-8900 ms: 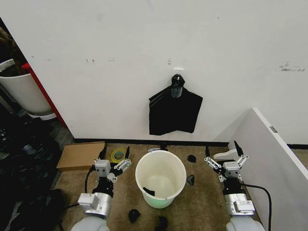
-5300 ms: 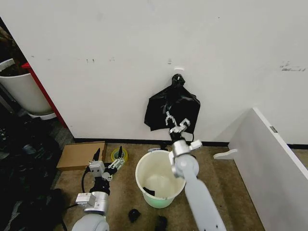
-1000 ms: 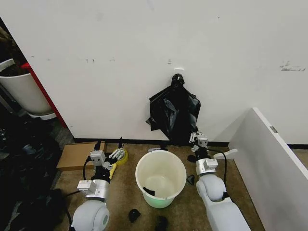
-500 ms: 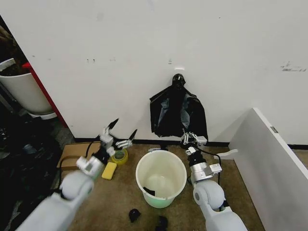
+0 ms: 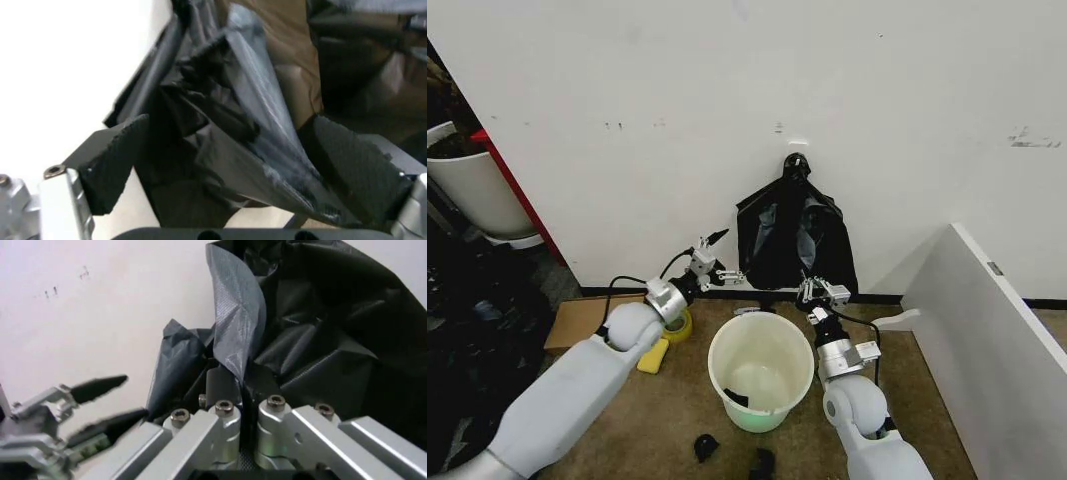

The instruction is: Place the garbage bag over the trash bin.

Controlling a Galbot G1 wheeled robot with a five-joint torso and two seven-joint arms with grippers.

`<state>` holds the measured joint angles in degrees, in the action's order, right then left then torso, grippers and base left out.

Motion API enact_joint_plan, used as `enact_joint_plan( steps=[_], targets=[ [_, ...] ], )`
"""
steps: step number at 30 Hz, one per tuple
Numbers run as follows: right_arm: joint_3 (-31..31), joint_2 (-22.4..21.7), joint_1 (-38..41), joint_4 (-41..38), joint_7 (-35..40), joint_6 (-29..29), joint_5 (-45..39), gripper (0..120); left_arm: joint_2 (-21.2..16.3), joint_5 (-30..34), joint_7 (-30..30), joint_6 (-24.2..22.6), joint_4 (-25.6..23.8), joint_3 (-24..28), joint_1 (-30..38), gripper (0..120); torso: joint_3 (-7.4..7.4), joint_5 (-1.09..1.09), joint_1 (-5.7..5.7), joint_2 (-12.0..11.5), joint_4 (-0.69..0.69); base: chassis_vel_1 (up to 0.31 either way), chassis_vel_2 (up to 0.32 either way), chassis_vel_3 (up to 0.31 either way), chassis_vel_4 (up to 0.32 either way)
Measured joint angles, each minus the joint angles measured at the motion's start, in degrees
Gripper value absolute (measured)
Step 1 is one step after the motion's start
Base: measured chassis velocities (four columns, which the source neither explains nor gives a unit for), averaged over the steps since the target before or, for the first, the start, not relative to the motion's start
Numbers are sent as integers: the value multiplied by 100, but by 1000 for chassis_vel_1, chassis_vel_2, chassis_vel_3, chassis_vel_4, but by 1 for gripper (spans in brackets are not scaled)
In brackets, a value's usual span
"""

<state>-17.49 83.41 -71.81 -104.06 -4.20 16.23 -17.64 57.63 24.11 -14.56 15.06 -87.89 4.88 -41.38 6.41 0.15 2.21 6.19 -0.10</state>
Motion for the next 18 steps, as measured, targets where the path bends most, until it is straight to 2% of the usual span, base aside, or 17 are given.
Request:
enact_joint_plan(
  steps=[4, 5, 7, 9, 12, 16, 18],
  targets=[
    [-2, 6, -12, -15, -3, 0, 17, 0, 188, -260, -73, 206, 189, 49, 90, 81, 0, 0, 0, 0, 0, 0, 0, 0, 0],
    [-1, 8, -14, -16, -7, -1, 23, 0, 242, -345, -112, 297, 244, 54, 122, 81, 0, 0, 0, 0, -1, 0, 0, 0, 0],
    [1, 20, -20, -18, -29, -1, 42, 0, 357, -590, -199, 428, 359, 59, 201, 70, 0, 0, 0, 0, -1, 0, 0, 0, 0],
    [6, 38, -33, -24, -42, -2, 53, 0, 428, -787, -263, 468, 479, 77, 284, 67, 0, 0, 0, 0, -1, 0, 0, 0, 0],
    [13, 49, -48, -32, -52, -2, 63, 0, 460, -891, -299, 435, 579, 98, 339, 66, 0, 0, 0, 0, -1, 0, 0, 0, 0],
    [16, 47, -61, -49, -79, -3, 77, 0, 477, -939, -377, 176, 741, 106, 382, 49, 0, 0, 0, 0, -1, 0, 0, 0, 0],
    [15, 41, -61, -54, -81, -4, 78, 0, 478, -912, -431, 124, 763, 103, 382, 46, 0, 0, 0, 0, 0, 0, 0, 0, 0]
  ],
)
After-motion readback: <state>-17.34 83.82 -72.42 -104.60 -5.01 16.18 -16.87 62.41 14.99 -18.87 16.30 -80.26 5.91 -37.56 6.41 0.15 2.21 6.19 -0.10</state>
